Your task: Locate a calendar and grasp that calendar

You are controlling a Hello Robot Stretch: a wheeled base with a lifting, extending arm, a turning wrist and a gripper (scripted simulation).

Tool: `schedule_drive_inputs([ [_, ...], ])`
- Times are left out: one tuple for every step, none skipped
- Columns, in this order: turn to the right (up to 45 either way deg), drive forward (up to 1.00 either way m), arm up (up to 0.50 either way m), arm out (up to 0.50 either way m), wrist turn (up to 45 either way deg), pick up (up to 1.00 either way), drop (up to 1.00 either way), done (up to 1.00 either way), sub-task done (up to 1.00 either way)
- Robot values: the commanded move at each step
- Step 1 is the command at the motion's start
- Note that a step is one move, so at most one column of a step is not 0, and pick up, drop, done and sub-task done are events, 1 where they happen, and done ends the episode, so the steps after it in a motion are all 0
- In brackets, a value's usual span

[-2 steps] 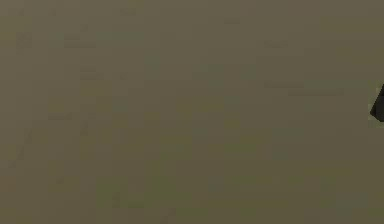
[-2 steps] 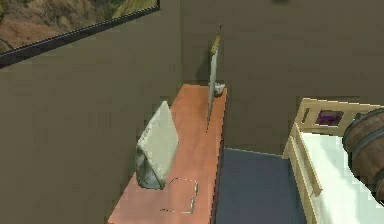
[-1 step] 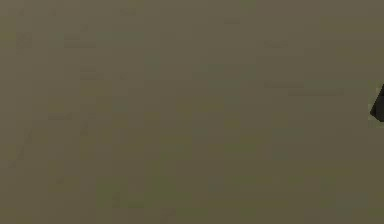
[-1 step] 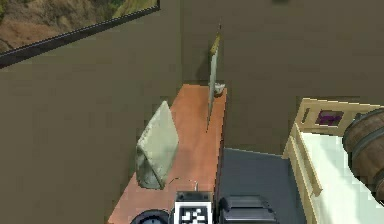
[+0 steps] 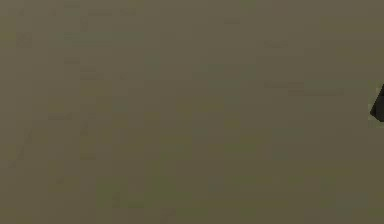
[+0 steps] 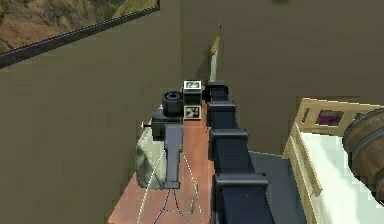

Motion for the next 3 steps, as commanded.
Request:
schedule_drive_inputs([
  [0.0,0.00,0.00,0.00,45.0,0.00,0.00,0.00,0.00],
  [0.0,0.00,0.00,0.00,45.0,0.00,0.00,0.00,0.00],
  [0.0,0.00,0.00,0.00,45.0,0.00,0.00,0.00,0.00],
])
